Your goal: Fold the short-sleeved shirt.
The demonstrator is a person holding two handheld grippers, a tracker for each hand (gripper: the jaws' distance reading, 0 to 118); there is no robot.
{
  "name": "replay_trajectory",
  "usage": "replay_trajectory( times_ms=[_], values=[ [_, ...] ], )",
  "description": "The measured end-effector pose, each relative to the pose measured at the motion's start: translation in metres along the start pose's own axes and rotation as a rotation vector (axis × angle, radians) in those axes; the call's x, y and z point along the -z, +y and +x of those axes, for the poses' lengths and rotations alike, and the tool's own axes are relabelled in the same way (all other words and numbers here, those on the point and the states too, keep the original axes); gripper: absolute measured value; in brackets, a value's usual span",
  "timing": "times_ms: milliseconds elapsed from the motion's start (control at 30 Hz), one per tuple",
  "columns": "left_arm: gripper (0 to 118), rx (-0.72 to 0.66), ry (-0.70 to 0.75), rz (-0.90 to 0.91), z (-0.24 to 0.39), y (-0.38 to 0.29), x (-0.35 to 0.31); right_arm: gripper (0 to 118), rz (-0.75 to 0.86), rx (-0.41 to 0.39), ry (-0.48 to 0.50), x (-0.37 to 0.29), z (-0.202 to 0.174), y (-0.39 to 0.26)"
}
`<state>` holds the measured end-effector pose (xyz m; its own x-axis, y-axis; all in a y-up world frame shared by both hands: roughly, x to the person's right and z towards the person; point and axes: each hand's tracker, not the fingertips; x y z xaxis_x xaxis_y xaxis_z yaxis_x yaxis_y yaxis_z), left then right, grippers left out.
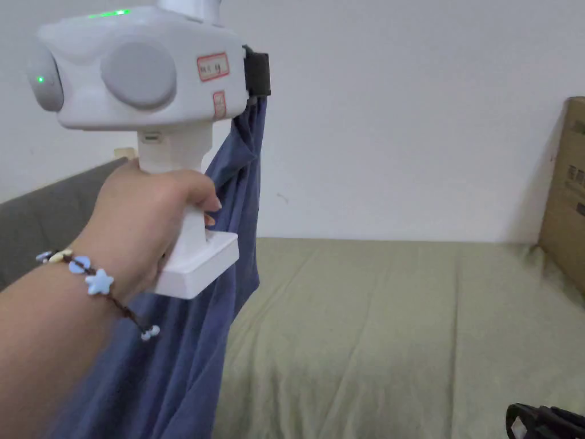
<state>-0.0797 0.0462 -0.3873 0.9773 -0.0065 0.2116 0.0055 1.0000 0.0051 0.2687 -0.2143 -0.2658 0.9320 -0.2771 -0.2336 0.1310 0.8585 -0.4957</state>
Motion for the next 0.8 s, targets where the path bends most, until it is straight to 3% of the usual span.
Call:
replay_trajectory(
  times_ms=[267, 400, 567, 700, 800],
  values=[
    [3, -0.077, -0.318, 0.037, 0.096, 0.049, 0.067, 0, 0.046, 0.047, -0.064, -0.022, 0.04, 0.007],
    [3, -0.048, -0.42, -0.173, 0.148, 0.017, 0.08, 0, 0.07, 0.086, -0.106, -0.032, 0.061, 0.007],
    [3, -0.027, -0.404, -0.667, 0.168, -0.138, 0.092, 0, 0.052, 0.11, -0.168, -0.034, 0.088, 0.0],
    [3, -0.215, -0.319, -1.045, 0.147, -0.305, 0.08, 0, -0.028, 0.129, -0.19, -0.021, 0.104, -0.02],
    [6, -0.353, -0.216, -1.195, 0.124, -0.394, 0.068, 0, -0.109, 0.141, -0.19, -0.006, 0.108, -0.037]
  ],
)
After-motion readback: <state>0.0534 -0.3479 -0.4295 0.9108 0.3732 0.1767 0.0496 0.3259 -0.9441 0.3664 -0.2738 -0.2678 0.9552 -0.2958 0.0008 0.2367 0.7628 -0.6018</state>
